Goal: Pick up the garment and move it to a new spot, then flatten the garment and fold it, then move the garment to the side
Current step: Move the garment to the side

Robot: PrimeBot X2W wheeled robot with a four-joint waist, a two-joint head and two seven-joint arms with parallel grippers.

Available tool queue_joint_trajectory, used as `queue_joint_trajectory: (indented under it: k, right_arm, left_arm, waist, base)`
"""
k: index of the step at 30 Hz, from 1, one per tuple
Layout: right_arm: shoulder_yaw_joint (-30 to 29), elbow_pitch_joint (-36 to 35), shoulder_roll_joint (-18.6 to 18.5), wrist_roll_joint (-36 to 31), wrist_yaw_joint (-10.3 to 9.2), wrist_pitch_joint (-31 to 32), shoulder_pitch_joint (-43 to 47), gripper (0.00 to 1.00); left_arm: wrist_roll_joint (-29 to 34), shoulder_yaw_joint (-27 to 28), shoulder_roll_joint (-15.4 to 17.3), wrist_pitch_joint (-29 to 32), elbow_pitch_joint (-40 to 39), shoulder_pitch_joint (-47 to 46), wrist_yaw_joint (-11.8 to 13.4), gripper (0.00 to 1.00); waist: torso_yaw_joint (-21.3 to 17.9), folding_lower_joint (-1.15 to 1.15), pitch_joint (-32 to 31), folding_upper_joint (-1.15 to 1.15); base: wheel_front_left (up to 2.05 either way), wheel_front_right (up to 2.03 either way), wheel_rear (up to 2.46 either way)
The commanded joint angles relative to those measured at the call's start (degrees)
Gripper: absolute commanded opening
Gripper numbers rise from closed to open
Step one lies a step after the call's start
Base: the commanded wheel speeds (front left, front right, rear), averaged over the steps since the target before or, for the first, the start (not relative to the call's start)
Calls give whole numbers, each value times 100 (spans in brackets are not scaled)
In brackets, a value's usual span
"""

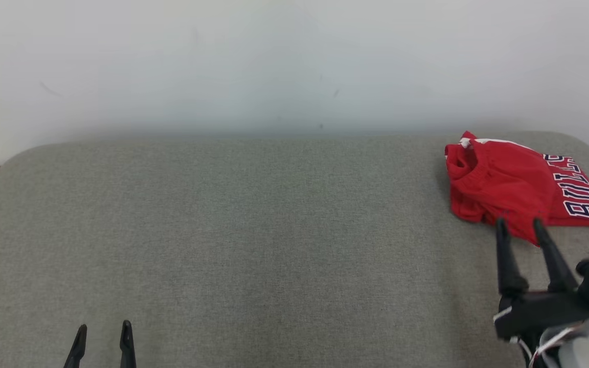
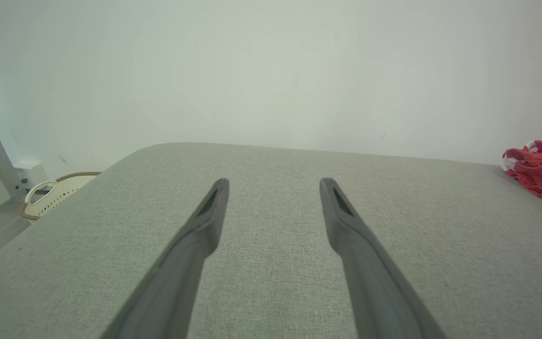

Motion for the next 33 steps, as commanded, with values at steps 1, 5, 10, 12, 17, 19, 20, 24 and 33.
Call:
queue_joint_trajectory:
  k: [1,5,10,12,17,19,20,24,33]
  right_arm:
    - [-49,-236,99,-222,-6,52,302,100]
    - [-201,-637,343,-792,-5,190,829,100]
    - [-330,-1019,679,-1242,-6,311,1219,100]
    - [-352,-1154,823,-1401,-6,383,1353,100]
    - [-394,-1299,1019,-1568,-5,485,1561,100]
    - [-399,-1319,1052,-1633,-6,518,1598,100]
    - [-385,-1333,1058,-1666,-5,535,1597,100]
    - [-387,-1364,1091,-1720,-5,581,1605,100]
    - [-375,-1385,1129,-1749,-5,601,1605,100]
  left_arm:
    - [-67,8,22,8,2,87,25,100]
    - [-88,24,39,24,28,157,32,100]
    - [-147,39,42,43,39,208,40,100]
    - [-152,36,64,53,46,245,37,100]
    - [-150,11,127,99,73,293,20,100]
    - [-149,2,149,96,71,317,5,100]
    - [-141,4,158,95,81,325,6,100]
    - [-120,-39,172,104,96,285,1,100]
    - [-166,-74,190,133,124,227,13,100]
  waist:
    - [77,1,-53,1]
    - [133,1,-87,1]
    - [151,1,-111,1]
    - [144,1,-118,1]
    - [136,1,-155,1]
    - [129,1,-164,1]
    - [122,1,-165,1]
    - [115,1,-167,1]
    - [75,1,-153,1]
  base:
    - [0,0,0]
    - [0,0,0]
    - [0,0,0]
    - [0,0,0]
    - [0,0,0]
    - [0,0,0]
    - [0,0,0]
    - [0,0,0]
    - [0,0,0]
